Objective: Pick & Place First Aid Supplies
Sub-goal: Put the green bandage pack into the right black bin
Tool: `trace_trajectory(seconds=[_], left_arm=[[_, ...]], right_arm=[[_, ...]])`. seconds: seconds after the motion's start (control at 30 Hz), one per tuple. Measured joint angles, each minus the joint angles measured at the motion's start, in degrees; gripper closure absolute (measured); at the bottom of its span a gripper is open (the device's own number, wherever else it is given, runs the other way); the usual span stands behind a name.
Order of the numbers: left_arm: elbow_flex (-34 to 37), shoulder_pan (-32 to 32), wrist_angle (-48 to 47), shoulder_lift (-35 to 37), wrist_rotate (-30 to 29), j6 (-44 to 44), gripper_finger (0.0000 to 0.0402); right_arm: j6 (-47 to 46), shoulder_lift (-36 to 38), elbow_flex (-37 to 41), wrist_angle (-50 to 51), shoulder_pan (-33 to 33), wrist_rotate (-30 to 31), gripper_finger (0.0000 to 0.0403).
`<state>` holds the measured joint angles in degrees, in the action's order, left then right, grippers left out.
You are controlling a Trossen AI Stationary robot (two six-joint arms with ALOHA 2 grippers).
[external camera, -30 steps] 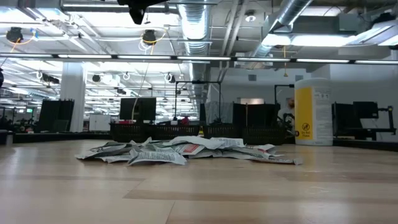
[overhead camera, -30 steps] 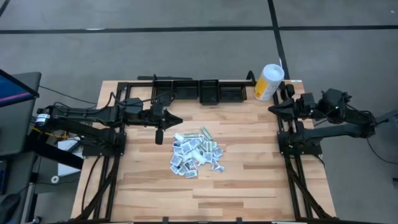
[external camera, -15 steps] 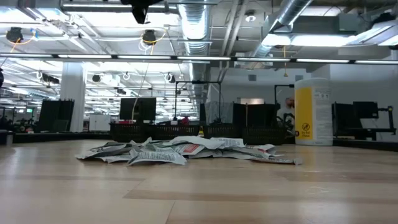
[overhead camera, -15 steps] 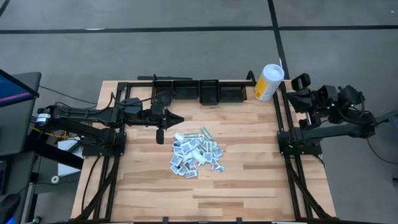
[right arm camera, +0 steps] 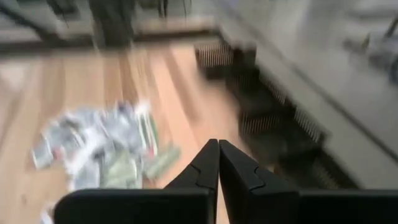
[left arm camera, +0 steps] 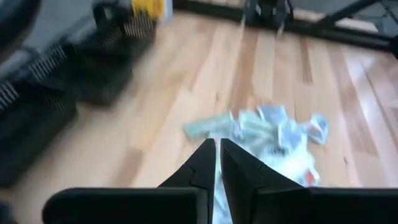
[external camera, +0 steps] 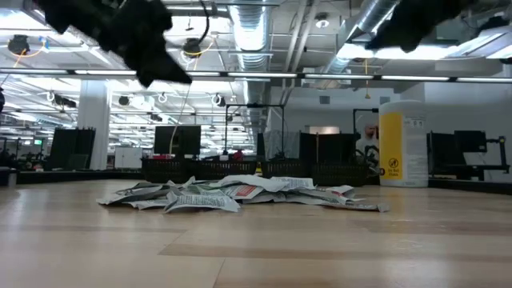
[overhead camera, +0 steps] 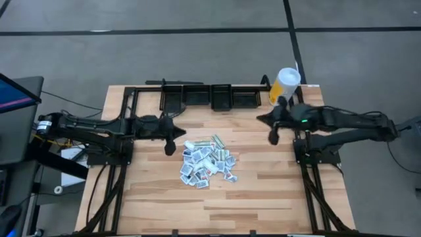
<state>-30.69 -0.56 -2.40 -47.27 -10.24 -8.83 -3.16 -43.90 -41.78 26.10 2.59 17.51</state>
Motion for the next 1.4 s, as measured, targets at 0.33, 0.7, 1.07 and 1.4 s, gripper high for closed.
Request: trace_trajectory(seconds=[0.33, 0.7, 1.07, 1.4], left_arm=[[15.27, -3.13, 19.71, 0.0, 0.62, -5.6, 0.0376], [20.19, -3.24, 28.12, -0.04, 0.66, -5.09, 0.0376], [26.24, -3.24, 37.87, -0.06, 0.66, -5.5, 0.0376], [26.31, -3.24, 38.47, -0.13, 0.66, -5.21, 0.0376]], right_arm=[[5.23, -12.95, 10.76, -23.98, 1.81, -12.98, 0.0402], [6.25, -31.91, 10.75, -44.17, 4.96, -13.44, 0.0385], [6.5, -47.17, 6.35, -52.92, 4.55, -13.78, 0.0318], [12.95, -57.65, -0.99, -52.77, 3.47, -16.74, 0.0261]])
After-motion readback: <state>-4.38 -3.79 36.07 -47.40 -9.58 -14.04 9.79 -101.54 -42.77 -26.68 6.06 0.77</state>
